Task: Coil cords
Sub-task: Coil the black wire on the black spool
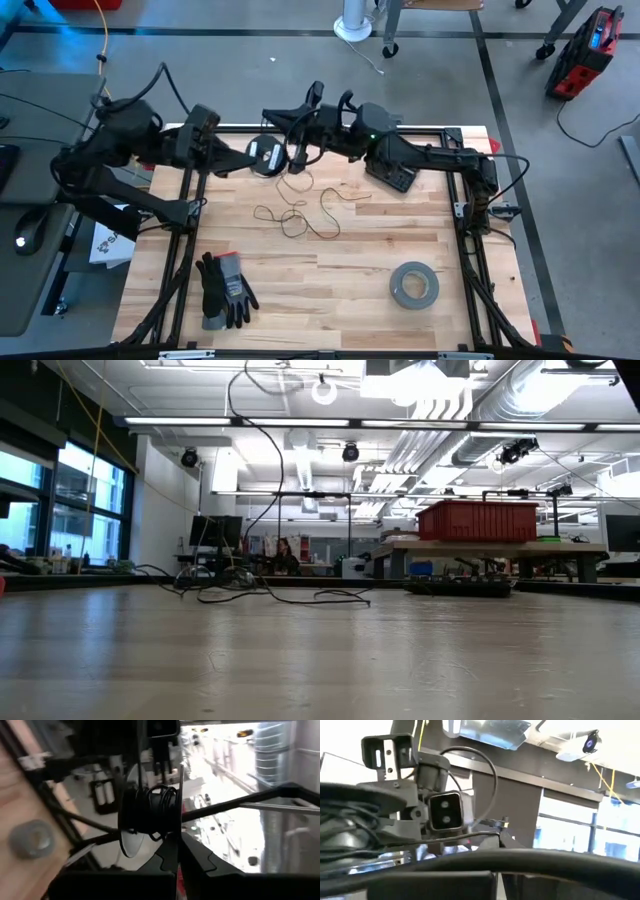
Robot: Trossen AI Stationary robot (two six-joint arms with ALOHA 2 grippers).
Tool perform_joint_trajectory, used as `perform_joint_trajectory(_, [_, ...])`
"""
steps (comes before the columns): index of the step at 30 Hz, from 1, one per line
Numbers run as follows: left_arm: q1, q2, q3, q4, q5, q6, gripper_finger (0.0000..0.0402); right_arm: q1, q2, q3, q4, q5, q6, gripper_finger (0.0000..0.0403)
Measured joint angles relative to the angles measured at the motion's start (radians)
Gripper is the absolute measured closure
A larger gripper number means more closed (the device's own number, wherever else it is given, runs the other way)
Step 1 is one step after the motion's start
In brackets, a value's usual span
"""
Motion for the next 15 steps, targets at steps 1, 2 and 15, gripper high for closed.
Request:
perform_joint_trajectory(1, [0.000,-0.009,0.000,-0.028,-0.005,0.000,0.0401,-0.006,0.000,0.000,-0.004,-0.001,-0.010,0.0403])
perform_joint_trajectory(2, [0.000,-0.018,0.000,-0.060,-0.020,0.001,0.0401,-0.011,0.000,0.000,-0.005,-0.003,-0.016,0.0403])
perform_joint_trajectory(15, [0.031,-0.088,-0.002,-0.310,-0.213,0.276,0.0401,-0.056,-0.008,0.000,-0.138,-0.018,-0.024,0.0403])
